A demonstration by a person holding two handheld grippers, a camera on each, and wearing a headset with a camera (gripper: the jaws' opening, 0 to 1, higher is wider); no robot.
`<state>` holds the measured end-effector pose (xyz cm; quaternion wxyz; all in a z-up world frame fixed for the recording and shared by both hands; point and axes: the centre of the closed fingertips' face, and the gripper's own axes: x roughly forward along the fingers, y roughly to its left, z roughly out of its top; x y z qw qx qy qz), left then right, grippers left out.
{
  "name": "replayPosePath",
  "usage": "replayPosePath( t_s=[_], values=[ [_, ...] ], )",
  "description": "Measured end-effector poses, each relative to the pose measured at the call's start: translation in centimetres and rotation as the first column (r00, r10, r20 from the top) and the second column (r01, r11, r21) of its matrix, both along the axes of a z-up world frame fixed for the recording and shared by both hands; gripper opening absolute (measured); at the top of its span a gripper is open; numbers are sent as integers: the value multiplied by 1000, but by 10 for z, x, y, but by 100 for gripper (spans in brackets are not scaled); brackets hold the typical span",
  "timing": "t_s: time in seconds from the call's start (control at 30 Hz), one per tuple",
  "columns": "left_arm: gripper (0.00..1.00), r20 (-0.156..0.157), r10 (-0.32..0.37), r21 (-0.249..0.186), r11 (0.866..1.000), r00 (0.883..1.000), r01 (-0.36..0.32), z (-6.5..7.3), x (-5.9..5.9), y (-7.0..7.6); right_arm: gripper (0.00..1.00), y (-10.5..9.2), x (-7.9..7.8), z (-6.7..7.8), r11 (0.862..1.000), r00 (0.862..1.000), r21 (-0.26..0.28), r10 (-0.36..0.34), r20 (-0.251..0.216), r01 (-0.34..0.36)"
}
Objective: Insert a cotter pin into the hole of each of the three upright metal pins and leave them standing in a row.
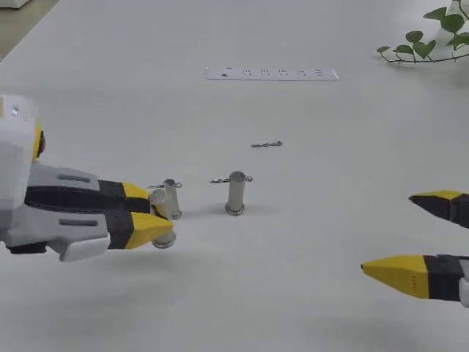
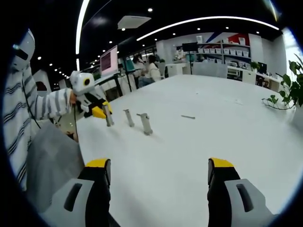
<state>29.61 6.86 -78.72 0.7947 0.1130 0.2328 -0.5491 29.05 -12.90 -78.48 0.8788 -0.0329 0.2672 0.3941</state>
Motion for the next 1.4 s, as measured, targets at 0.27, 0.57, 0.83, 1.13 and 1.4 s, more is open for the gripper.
replayPosePath(
  t_s=[0.27, 0.57, 0.83, 1.13, 1.4],
  values=[
    [11, -12, -100, 1, 995, 995, 100, -11, -7, -21, 85, -3, -2, -2, 1000, 1000, -7, -8, -6, 8],
    [11, -13, -199, 3, 980, 980, 199, -24, -11, -39, 85, -5, -3, -5, 1000, 1000, -12, -16, -18, 16],
    [11, -8, -253, 3, 967, 967, 253, -34, -13, -52, 85, -7, -2, -6, 999, 999, -15, -30, -26, 30],
    [11, -3, -270, -5, 963, 963, 270, -36, -15, -58, 85, -6, -3, -7, 999, 999, -13, -33, -29, 33],
    [11, 13, -276, 1, 961, 961, 276, -35, -20, -56, 85, -3, -4, -7, 1000, 999, -10, -27, -30, 27]
  ],
)
